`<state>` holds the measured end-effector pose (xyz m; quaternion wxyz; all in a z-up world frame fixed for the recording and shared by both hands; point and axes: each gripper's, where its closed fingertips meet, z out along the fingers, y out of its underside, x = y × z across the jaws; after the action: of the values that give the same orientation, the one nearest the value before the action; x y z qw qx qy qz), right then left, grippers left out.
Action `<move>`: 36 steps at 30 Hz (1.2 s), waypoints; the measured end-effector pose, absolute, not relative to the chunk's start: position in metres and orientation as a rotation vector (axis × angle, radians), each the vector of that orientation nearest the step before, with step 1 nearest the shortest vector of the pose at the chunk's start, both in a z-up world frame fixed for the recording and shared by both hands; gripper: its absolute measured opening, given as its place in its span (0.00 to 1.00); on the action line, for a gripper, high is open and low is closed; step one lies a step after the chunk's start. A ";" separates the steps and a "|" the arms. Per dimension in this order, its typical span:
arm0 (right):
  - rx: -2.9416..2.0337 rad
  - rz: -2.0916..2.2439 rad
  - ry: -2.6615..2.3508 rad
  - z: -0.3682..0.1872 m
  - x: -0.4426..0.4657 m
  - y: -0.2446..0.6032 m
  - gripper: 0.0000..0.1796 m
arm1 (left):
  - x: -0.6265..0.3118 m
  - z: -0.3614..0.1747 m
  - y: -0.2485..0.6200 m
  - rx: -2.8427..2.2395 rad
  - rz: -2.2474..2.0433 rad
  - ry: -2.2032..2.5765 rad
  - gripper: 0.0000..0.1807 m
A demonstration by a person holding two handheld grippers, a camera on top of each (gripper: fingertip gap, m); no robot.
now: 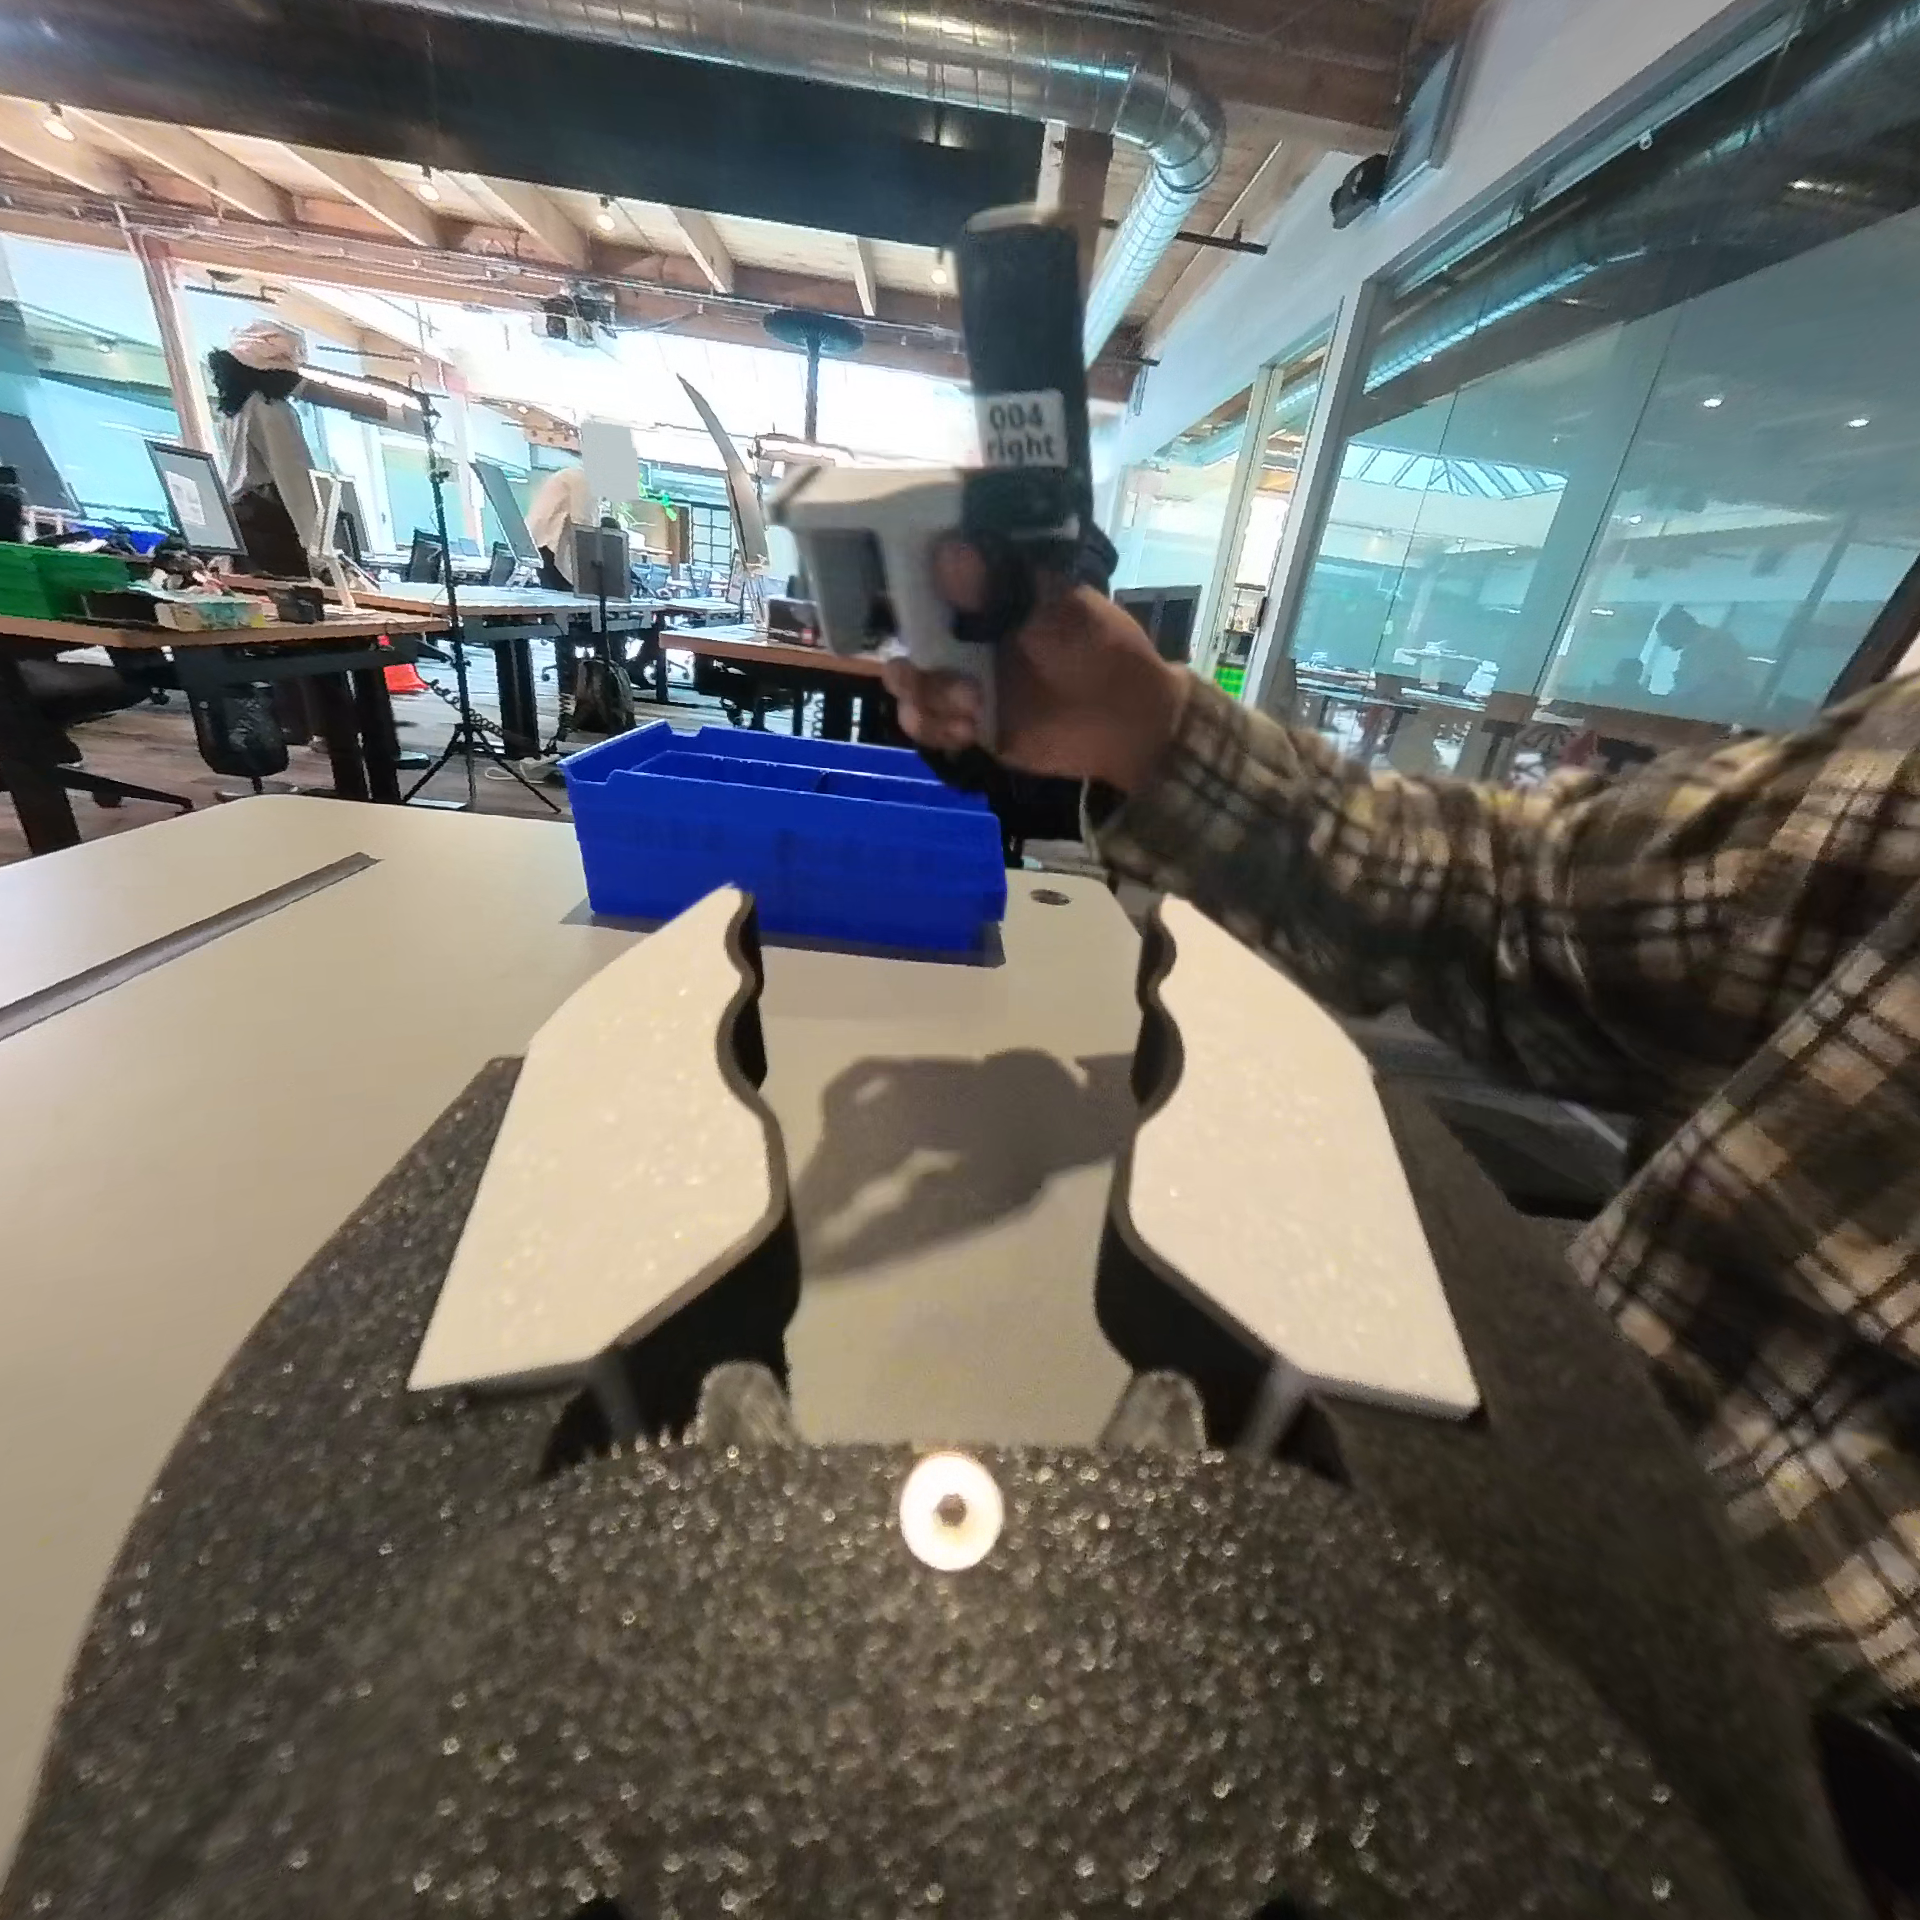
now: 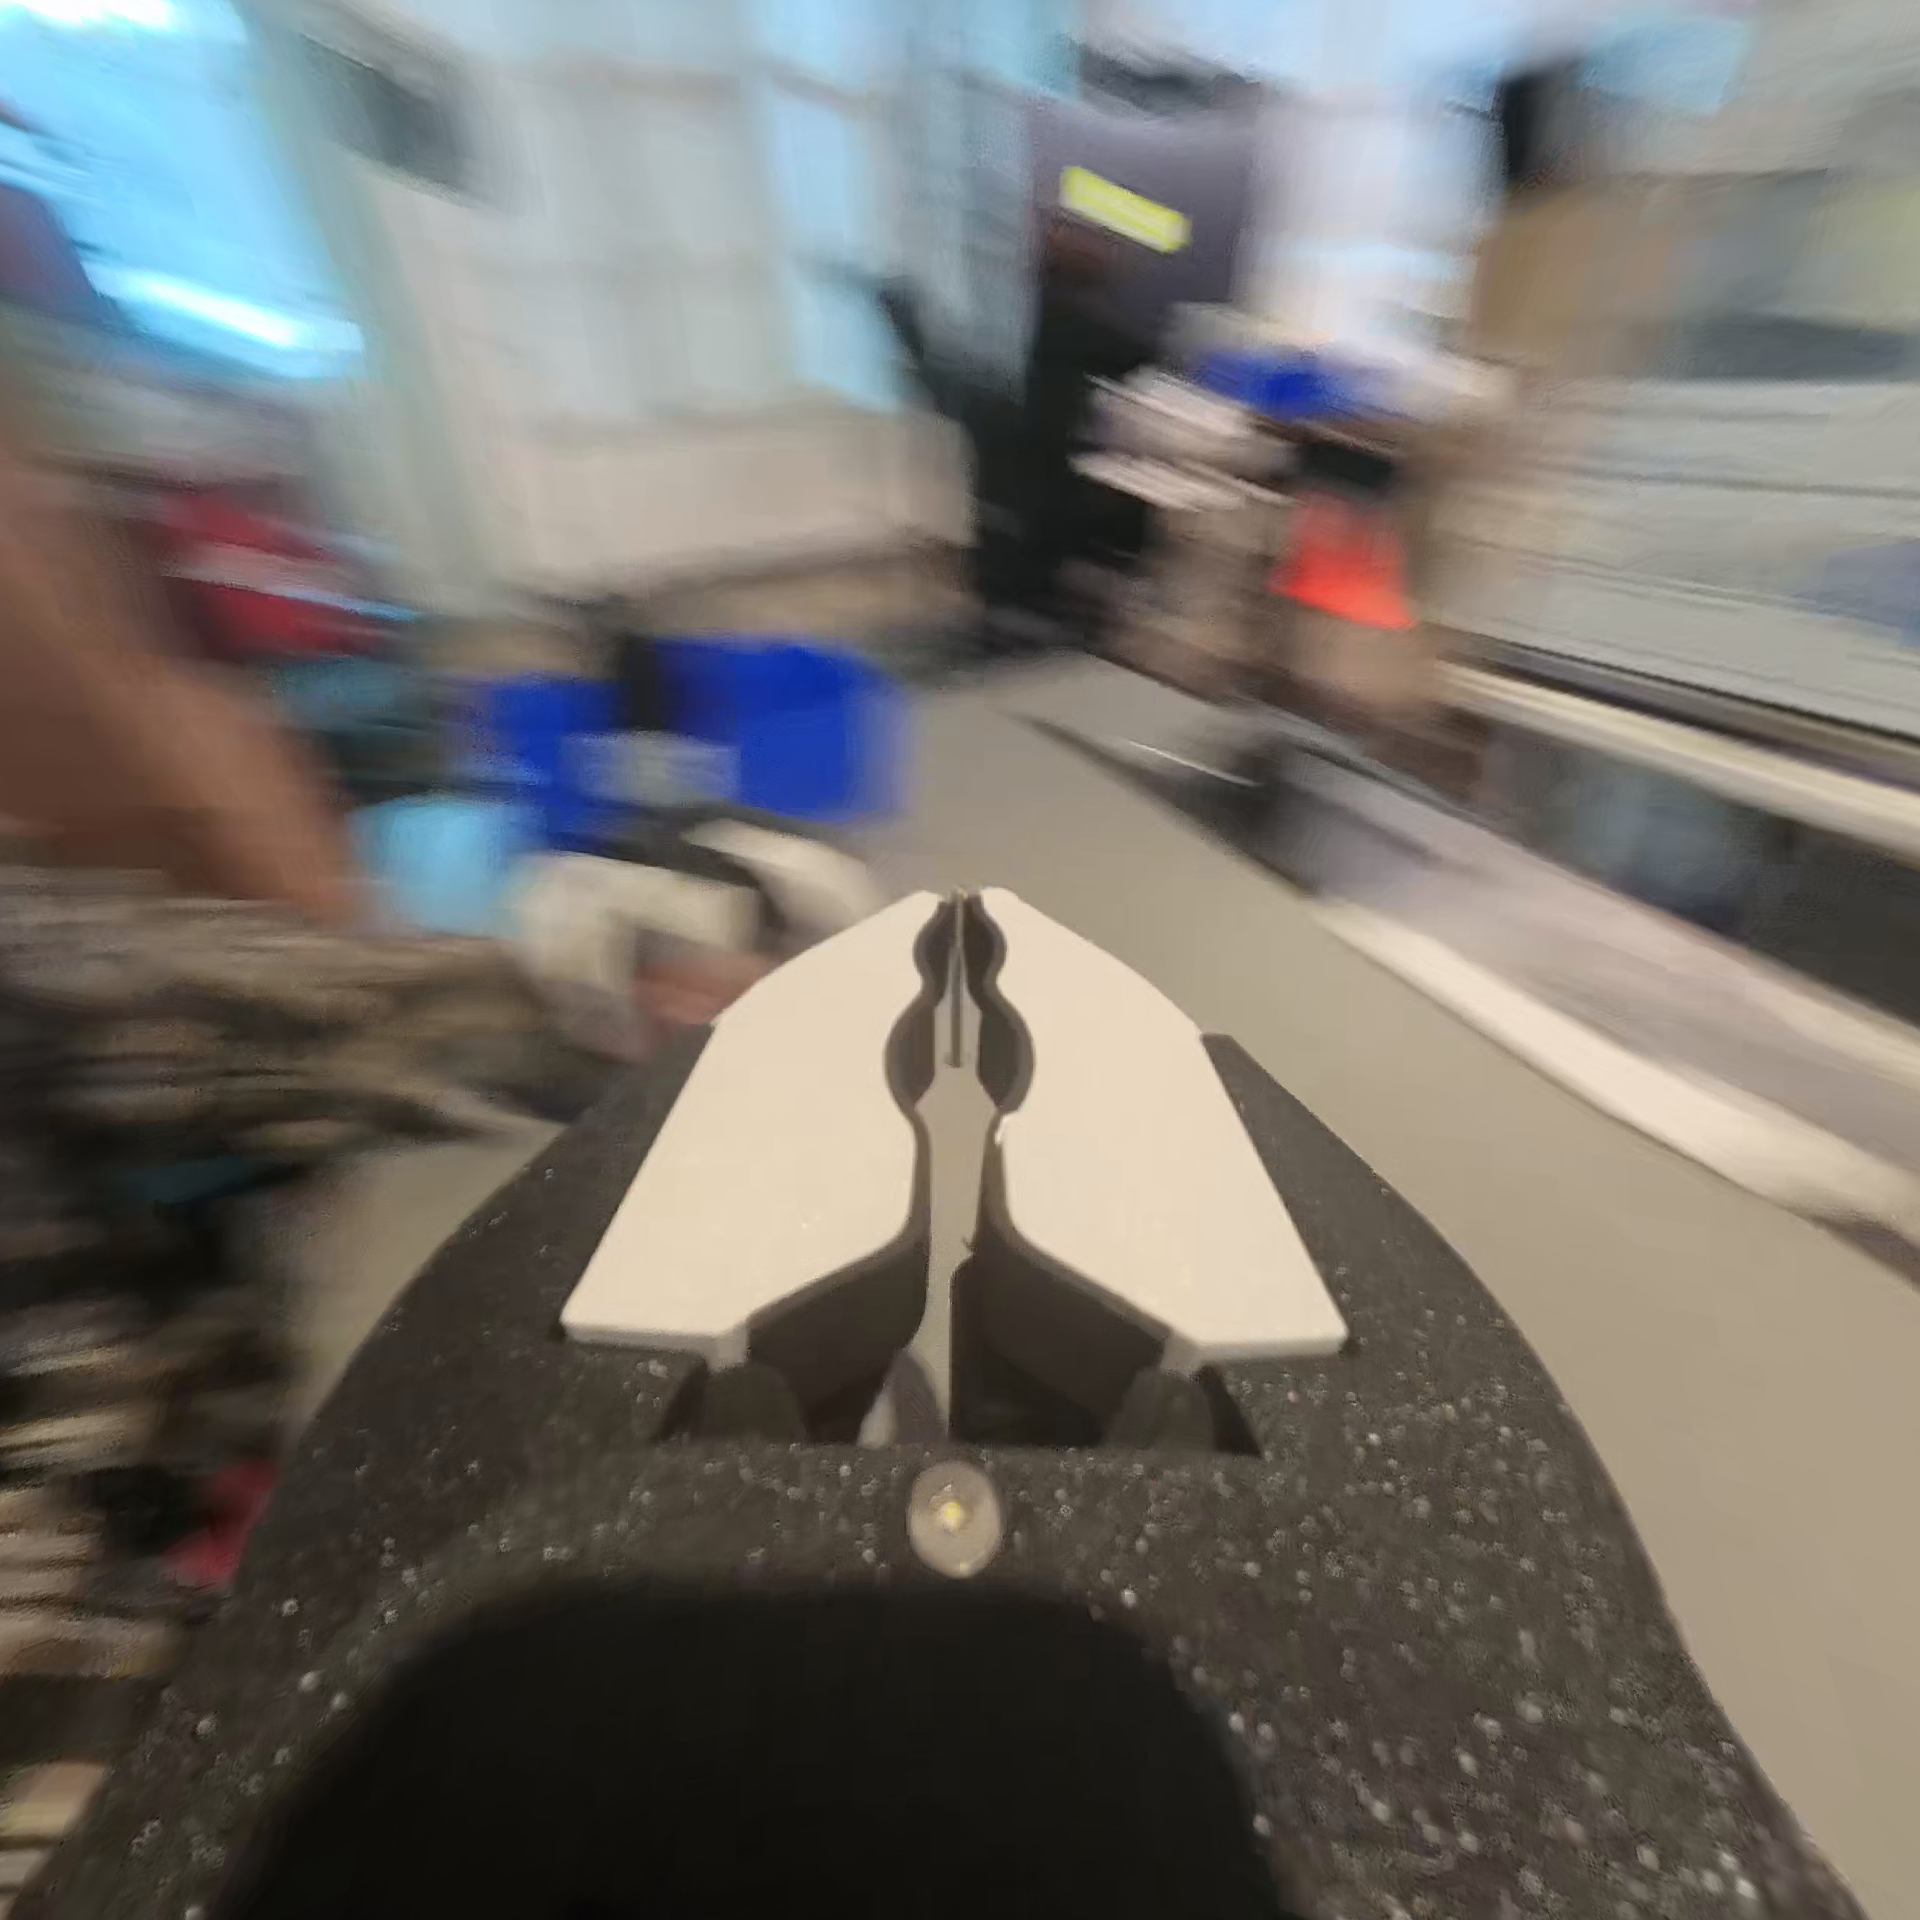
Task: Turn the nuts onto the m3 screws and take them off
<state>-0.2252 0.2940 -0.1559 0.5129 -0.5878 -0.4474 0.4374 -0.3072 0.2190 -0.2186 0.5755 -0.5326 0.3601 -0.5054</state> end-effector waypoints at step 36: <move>-1.899 0.339 -0.579 -0.142 -0.017 0.465 0.17 | -0.304 -0.231 0.222 -1.302 -1.179 0.876 0.33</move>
<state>-0.0171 0.4651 -0.1423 0.5343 -0.7971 -0.2428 0.1421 -0.3036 0.2224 -0.2308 0.5558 -0.5515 0.3711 -0.4993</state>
